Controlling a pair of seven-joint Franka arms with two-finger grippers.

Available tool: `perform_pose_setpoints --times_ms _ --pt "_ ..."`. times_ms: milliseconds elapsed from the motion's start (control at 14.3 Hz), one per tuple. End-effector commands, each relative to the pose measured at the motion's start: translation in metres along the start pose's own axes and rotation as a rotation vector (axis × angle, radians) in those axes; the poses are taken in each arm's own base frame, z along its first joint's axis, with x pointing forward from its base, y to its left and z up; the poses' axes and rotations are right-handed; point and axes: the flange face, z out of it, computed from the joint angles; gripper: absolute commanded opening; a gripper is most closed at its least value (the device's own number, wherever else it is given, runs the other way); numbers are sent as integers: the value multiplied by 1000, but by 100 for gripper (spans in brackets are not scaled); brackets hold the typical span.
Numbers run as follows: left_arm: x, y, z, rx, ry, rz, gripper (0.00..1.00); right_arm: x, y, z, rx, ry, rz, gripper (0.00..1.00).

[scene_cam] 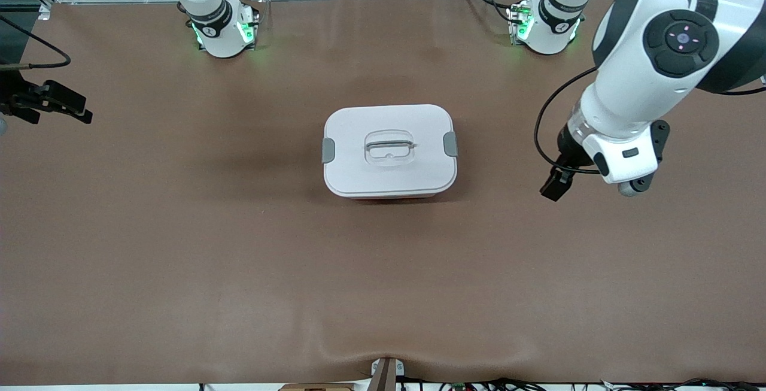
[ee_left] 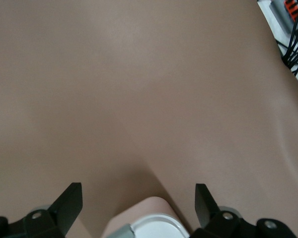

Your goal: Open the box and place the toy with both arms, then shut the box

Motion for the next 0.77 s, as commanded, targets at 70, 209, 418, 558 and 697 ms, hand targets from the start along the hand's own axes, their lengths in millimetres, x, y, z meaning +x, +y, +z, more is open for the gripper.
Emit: perform_pose_setpoints --times_ms 70,209,418,558,697 --pt "31 -22 -16 -7 -14 113 100 -5 0 -6 5 5 3 100" --pt "42 -27 -16 -2 -23 170 100 -5 0 -7 5 6 3 100" --pt "67 -41 -20 1 -43 243 100 -5 0 -7 5 6 3 100" --pt "69 -49 -36 -18 -23 414 100 -5 -1 -7 5 6 1 100" --pt "66 -55 -51 -28 5 577 100 -5 -1 -7 5 5 1 100"
